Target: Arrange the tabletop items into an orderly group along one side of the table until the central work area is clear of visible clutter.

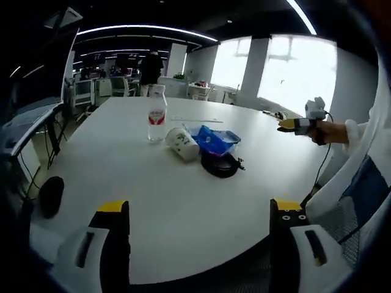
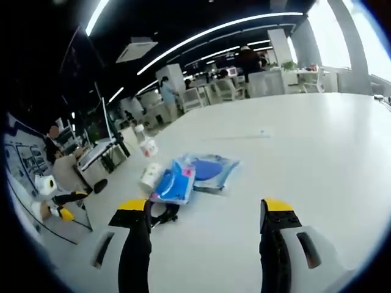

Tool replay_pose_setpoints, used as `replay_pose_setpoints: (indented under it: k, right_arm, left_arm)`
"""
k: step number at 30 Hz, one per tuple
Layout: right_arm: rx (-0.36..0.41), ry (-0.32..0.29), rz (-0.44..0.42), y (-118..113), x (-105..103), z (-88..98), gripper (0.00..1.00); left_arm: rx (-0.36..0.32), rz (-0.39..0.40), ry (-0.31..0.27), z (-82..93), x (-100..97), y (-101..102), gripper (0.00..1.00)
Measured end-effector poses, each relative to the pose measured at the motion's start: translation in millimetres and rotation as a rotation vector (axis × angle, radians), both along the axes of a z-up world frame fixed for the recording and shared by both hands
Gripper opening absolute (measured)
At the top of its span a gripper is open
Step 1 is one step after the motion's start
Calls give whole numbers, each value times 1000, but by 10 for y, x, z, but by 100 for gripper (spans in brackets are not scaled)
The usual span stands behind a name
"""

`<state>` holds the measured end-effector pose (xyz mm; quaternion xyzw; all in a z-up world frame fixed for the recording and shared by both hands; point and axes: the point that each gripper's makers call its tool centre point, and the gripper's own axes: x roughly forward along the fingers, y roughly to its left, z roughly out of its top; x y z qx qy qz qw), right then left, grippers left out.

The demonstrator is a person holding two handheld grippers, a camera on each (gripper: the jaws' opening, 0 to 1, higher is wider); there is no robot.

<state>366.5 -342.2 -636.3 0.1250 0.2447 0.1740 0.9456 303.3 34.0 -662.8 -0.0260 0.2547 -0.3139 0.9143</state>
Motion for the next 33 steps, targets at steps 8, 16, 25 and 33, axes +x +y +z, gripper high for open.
replay_pose_setpoints:
  k: [8, 16, 25, 33]
  right_arm:
    - [37, 17, 45, -188, 9, -32, 74]
    - [57, 33, 111, -385, 73, -56, 74]
    - [83, 33, 142, -676, 121, 21, 74]
    - [100, 24, 101, -798, 111, 85, 74]
  left_arm:
    - [-44, 131, -9, 208, 213, -146, 100]
    - [-35, 161, -33, 376, 294, -607, 98]
    - [-50, 212, -23, 456, 306, -1037, 97]
    - [-35, 169, -11, 456, 447, -1167, 95]
